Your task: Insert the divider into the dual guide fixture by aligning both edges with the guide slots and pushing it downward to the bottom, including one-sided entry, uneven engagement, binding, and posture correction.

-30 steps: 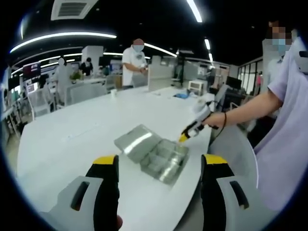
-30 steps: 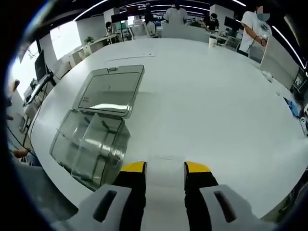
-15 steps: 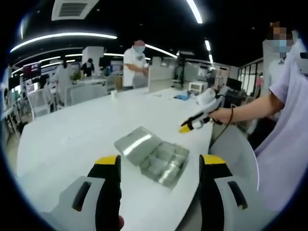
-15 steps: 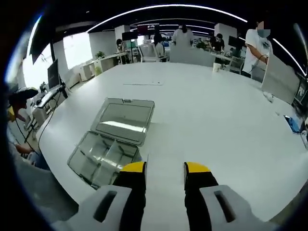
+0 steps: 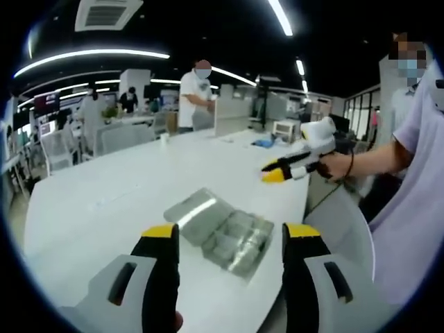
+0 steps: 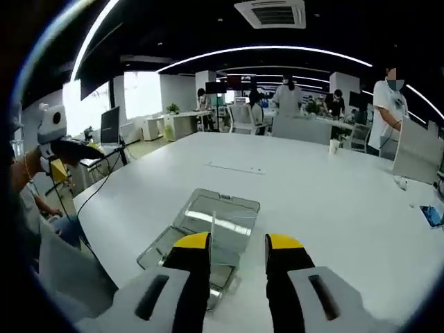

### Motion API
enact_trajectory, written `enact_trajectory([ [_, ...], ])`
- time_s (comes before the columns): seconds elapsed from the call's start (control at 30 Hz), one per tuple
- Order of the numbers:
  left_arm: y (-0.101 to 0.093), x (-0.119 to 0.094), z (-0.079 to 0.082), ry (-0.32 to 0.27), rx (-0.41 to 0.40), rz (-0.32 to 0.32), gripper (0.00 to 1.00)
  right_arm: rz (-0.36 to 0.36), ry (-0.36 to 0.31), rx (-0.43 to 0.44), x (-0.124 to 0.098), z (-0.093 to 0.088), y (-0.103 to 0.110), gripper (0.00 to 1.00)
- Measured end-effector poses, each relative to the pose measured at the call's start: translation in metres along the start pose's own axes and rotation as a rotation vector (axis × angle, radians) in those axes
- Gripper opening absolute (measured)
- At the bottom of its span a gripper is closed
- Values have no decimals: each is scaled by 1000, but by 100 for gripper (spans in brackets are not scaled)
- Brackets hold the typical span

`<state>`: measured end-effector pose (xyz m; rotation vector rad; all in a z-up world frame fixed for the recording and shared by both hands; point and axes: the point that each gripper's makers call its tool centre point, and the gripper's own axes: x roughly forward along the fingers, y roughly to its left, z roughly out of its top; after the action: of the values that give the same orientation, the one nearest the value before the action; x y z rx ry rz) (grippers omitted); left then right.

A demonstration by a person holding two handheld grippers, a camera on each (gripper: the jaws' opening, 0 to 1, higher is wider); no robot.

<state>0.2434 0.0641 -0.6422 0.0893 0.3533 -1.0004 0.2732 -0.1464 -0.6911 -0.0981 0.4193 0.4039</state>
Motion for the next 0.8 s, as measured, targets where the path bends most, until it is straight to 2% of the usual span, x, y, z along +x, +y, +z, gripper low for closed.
enact_trajectory([
  [0.13, -6, 7, 3, -1, 1, -15, 54, 50, -47, -20, -5, 14, 20, 26],
  [0.2, -6, 9, 5, -5, 0, -10, 51, 70, -72, -60, -7, 21, 30, 26],
  [0.33, -5, 13, 14, -28, -20, -1, 39, 93, -112, -112, -12, 32, 45, 26],
  [0.43, -11, 18, 25, -60, -48, -27, 30, 109, -145, -134, -14, 40, 52, 26],
  [0.53, -22, 27, 37, -77, -55, -56, 29, 127, -183, -163, -17, 49, 62, 26],
  [0.63, -29, 36, 43, -76, -40, -71, 28, 148, -212, -184, -19, 56, 71, 26],
  [0.8, -41, 50, 50, -69, -59, -111, 24, 174, -255, -220, -25, 65, 85, 26],
])
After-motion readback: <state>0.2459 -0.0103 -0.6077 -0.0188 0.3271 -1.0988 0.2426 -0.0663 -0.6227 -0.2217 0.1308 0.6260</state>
